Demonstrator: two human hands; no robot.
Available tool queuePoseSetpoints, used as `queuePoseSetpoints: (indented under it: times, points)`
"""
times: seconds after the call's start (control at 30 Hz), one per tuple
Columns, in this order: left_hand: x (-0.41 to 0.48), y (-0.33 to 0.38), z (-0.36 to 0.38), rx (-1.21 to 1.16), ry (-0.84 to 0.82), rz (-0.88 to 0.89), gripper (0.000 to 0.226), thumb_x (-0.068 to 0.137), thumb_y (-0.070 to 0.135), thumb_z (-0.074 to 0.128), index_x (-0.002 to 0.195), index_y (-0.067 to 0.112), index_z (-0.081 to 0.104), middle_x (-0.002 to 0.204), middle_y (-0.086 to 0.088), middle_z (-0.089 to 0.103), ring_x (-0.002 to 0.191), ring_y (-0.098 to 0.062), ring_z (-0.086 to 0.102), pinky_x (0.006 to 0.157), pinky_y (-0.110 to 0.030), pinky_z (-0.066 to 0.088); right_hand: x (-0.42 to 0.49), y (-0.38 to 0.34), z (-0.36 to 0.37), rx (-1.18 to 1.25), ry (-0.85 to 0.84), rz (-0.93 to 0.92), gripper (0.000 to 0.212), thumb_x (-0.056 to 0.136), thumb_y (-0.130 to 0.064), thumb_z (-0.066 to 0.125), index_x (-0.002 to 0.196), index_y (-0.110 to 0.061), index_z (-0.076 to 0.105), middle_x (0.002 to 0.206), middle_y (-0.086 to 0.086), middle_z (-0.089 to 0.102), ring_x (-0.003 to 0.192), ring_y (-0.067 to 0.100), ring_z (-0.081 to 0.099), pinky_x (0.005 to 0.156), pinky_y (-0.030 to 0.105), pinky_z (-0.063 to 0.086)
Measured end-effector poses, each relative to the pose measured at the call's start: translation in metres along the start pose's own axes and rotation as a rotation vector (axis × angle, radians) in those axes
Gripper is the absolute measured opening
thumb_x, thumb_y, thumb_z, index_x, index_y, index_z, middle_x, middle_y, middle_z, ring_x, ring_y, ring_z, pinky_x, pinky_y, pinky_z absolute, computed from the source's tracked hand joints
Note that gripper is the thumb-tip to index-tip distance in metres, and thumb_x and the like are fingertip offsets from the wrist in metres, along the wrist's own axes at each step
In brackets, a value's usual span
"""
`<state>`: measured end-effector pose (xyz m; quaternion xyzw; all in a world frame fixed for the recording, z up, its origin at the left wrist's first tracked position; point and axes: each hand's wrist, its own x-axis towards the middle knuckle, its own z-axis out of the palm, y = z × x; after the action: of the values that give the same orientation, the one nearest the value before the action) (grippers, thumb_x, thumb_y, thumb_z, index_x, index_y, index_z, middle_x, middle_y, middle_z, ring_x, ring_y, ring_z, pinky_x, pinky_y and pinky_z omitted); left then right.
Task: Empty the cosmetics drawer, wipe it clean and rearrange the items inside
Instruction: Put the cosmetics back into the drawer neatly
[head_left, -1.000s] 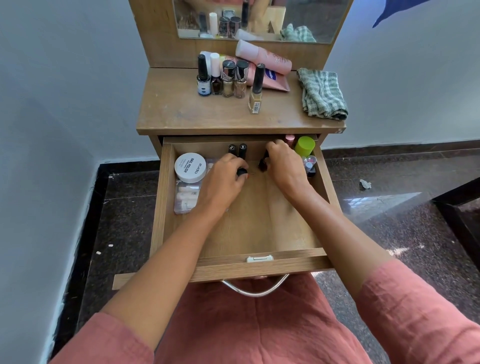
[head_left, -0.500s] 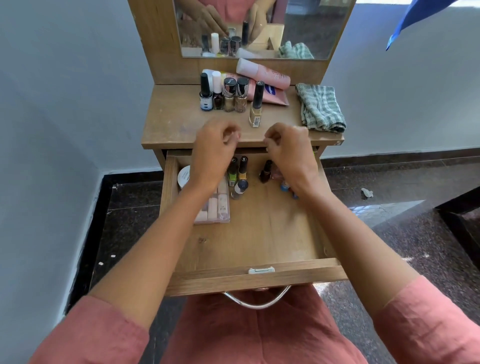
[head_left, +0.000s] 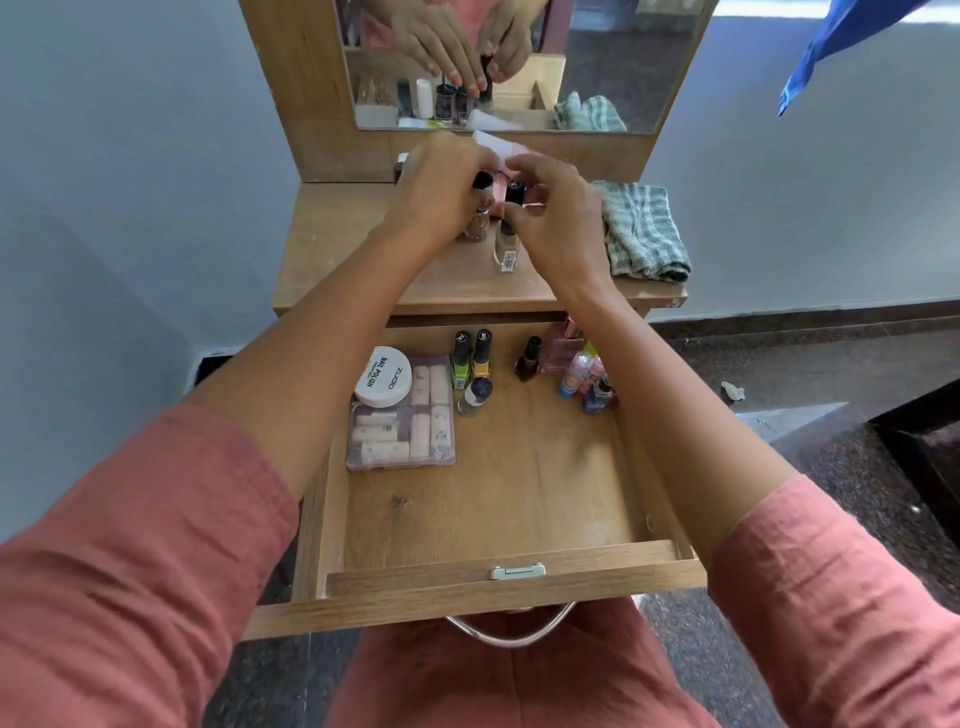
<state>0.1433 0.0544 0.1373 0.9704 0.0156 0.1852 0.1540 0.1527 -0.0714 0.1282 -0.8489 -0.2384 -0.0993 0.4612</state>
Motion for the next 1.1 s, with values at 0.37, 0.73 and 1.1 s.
queuePoseSetpoints:
  times: [0.37, 0.73, 1.1]
  points:
    - [-0.002, 0.011, -0.004, 0.018, -0.009, -0.006, 0.029, 0.085, 0.006, 0.058, 0.110, 0.018, 0.066, 0.107, -0.010, 0.066, 0.108, -0.027, 0.055, 0.090, -0.037, 0.040, 0.002, 0.006, -0.002, 0.032, 0.005, -0.001, 0.026, 0.078, 0.002, 0.063, 0.102, -0.006, 0.068, 0.088, -0.004, 0.062, 0.075, 0.003, 0.056, 0.065, -0.001, 0.042]
    - [-0.049, 0.036, -0.025, -0.191, -0.007, -0.034, 0.031, 0.085, 0.008, 0.060, 0.117, 0.010, 0.062, 0.118, -0.009, 0.063, 0.108, -0.021, 0.057, 0.087, -0.021, 0.039, -0.034, 0.000, -0.033, 0.035, 0.004, -0.004, 0.027, 0.078, 0.001, 0.065, 0.104, -0.005, 0.067, 0.089, -0.006, 0.060, 0.063, -0.012, 0.052, 0.062, -0.001, 0.042]
    - [-0.106, 0.042, -0.004, -0.324, -0.104, -0.133, 0.033, 0.081, 0.004, 0.064, 0.114, 0.007, 0.063, 0.117, -0.011, 0.063, 0.108, -0.022, 0.058, 0.098, -0.032, 0.045, -0.082, 0.013, -0.026, 0.019, -0.078, 0.067, 0.023, 0.078, 0.001, 0.065, 0.100, -0.006, 0.068, 0.093, 0.006, 0.069, 0.083, 0.012, 0.064, 0.074, 0.015, 0.051]
